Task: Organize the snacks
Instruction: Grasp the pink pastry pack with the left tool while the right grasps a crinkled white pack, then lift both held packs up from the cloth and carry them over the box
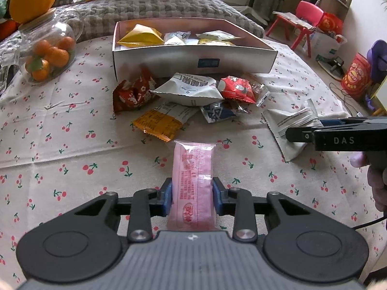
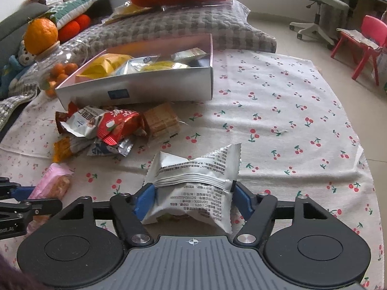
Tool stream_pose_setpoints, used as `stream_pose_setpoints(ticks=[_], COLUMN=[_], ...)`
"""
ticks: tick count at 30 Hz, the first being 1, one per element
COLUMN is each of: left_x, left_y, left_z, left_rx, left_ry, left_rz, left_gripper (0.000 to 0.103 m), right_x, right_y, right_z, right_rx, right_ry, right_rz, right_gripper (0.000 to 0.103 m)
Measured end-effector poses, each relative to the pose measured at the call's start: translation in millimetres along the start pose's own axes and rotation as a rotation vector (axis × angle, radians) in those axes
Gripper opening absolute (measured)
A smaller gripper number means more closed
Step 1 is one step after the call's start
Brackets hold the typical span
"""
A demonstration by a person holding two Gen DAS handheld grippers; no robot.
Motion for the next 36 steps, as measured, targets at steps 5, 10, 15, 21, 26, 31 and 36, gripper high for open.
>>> stream_pose_setpoints(ticks=[5,10,15,21,26,31,36], left_x=[-2.7,-5.5,-8.0,-10.8,-15.5,-18.1,-14.1], left_y=[2.8,7.5,10.5,17.5,25.5,26.9,16.8], left_z=[3.5,7.9,11.4,18.8,25.1,25.1,15.0], left_rx=[0.004,0.013,0.013,0.033,0.058,0.056,0.015], left_ry=[-0.005,-0.017,-0.044,-0.061,-0.065,-0.066,-0.07], left_rz=[0.009,0.024,0.05,0.069,0.083,0.096,0.089], left_gripper=[0.03,0.03,0.03,0.029,0.03,0.029,0.029], right_x=[-1.5,-1.3,1.8,2.6,1.8,-0.3,0.4], right_y=[1.8,6.2,10.5,18.5,23.5,23.1,20.2], right_z=[3.4,10.1,15.4,25.7,32.8,29.8,22.8], right_rx=[-0.013,-0.01,-0.017,-0.003,0.001,0.004,-0.025], right_ry=[0.04,0.071,0.104,0.143,0.173,0.176,0.199], right_rz=[-0.06,-0.123,-0.204,-0.269,-0.302,-0.291,-0.334], right_gripper=[0.052,0.043,0.037,0.031,0.029,0.032,0.032])
Point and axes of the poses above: each gripper's, at about its wrist camera, not at the fingertips, and z roughly against the way its jaws point, x to its right, y to its top, the point moved 9 cm from there along -z, roughly the way its jaws point, and after that the axes turned 2 degrees about x, right-handed, at the moved point
